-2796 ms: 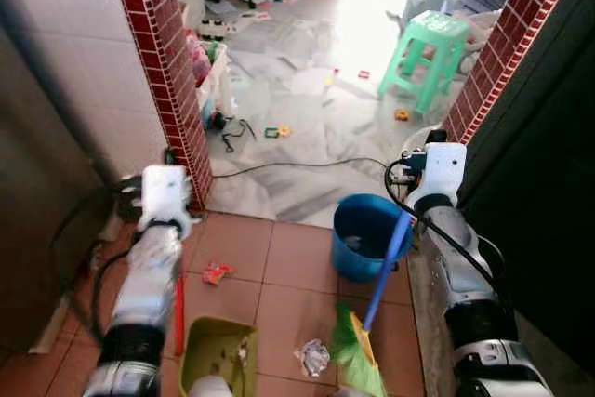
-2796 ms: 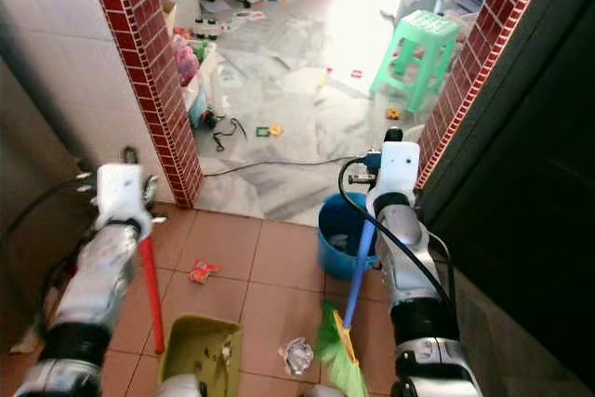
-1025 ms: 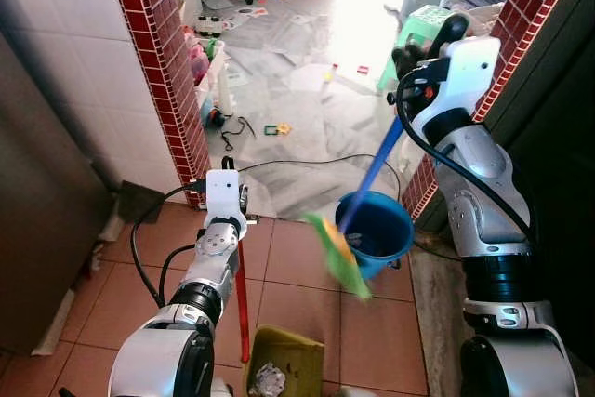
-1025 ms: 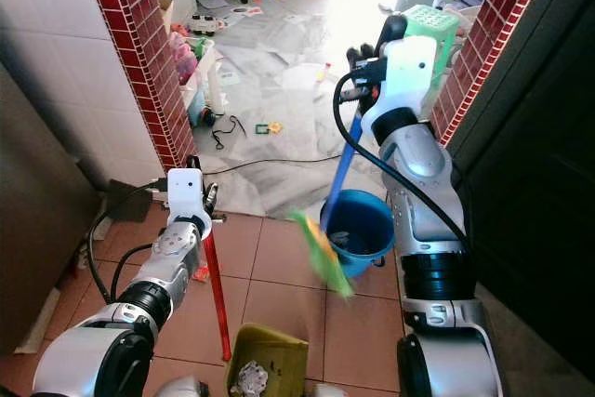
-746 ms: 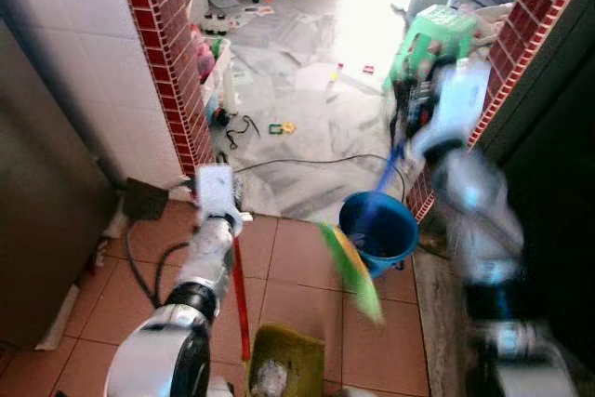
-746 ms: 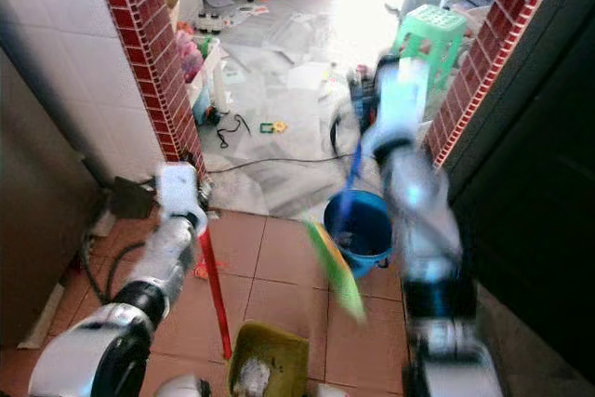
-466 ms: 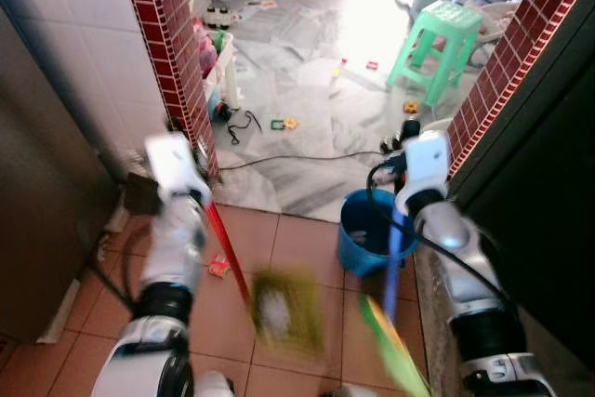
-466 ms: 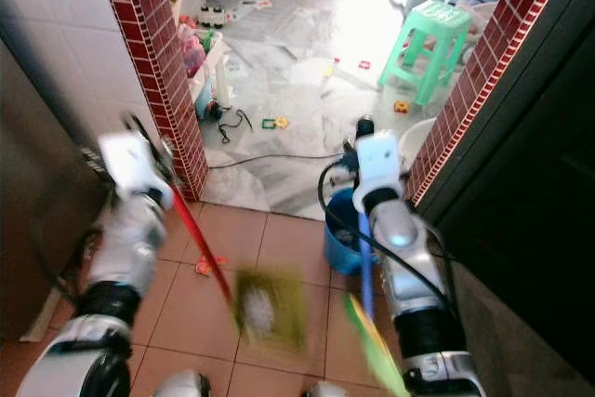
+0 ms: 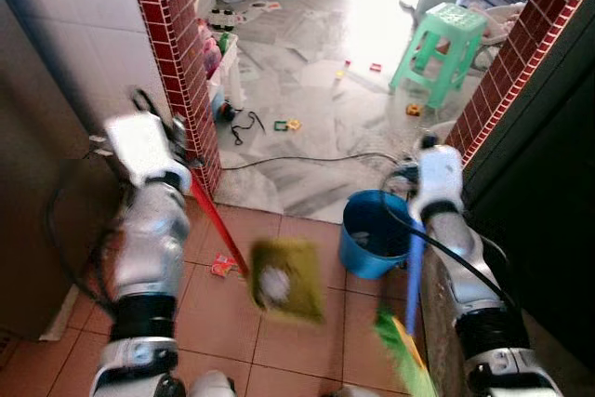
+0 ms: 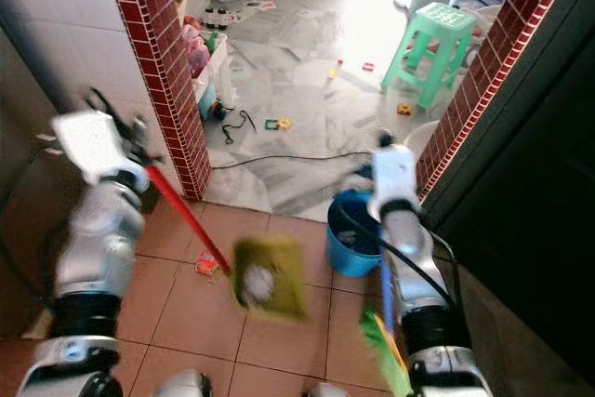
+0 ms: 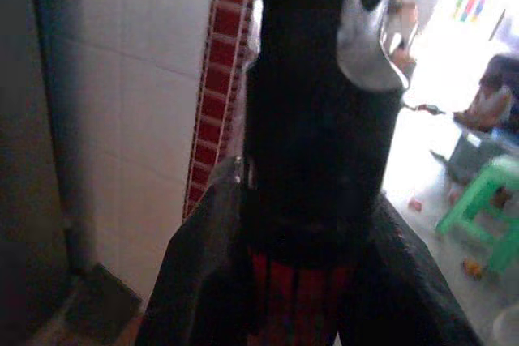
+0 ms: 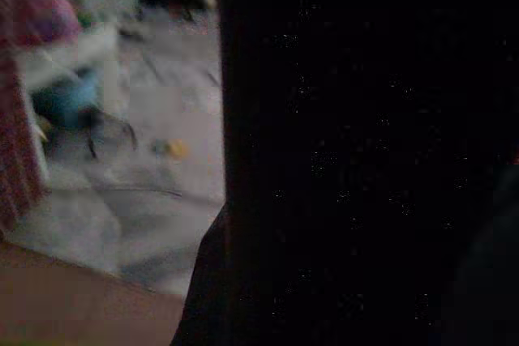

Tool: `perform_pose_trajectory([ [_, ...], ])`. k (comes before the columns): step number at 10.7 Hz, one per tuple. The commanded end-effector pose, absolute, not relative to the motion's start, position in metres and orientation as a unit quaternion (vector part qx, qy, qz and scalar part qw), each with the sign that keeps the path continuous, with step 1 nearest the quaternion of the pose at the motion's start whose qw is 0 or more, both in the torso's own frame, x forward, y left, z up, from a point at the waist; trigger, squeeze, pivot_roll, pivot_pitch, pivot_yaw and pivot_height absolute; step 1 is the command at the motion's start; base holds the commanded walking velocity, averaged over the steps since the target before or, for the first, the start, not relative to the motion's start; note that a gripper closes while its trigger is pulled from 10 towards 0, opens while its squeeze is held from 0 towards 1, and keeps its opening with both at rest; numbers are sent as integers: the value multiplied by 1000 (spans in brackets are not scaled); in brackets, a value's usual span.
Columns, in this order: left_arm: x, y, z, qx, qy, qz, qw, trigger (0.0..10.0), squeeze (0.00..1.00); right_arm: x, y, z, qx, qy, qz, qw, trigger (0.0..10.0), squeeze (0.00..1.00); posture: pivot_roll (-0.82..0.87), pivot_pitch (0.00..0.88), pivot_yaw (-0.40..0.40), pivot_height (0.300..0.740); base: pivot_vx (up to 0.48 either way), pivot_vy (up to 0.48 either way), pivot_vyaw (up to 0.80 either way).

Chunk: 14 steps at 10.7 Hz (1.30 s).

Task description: Sweep floor

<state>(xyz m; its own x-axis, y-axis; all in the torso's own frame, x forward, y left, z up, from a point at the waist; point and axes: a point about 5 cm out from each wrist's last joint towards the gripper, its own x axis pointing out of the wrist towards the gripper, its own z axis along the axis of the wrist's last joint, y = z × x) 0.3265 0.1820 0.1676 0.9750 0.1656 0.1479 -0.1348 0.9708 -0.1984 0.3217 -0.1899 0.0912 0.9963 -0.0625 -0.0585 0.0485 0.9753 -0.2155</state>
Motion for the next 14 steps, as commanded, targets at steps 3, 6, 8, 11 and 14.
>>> perform_pose_trajectory([
  [3,333,198,243,-128,-193,91,968,10000,0,317,-188,83,-119,36,-24,992,10000,0,-71,0,-10,740,0,0,0],
  [6,339,200,263,-126,-218,81,964,10000,0,319,-194,85,-122,35,-25,992,10000,0,-77,0,-22,740,0,0,-169],
  [8,338,190,271,-136,-227,58,963,10000,0,321,-194,85,-123,25,-24,992,10000,0,-84,0,-23,740,146,0,-800],
  [11,341,185,277,-146,-239,49,959,10000,0,324,-187,90,-110,15,-8,994,10000,0,-92,0,-26,740,416,0,0],
  [14,344,181,277,-152,-238,42,958,10000,0,324,-187,90,-98,17,-7,995,10000,0,-101,0,-27,740,467,0,-165],
])
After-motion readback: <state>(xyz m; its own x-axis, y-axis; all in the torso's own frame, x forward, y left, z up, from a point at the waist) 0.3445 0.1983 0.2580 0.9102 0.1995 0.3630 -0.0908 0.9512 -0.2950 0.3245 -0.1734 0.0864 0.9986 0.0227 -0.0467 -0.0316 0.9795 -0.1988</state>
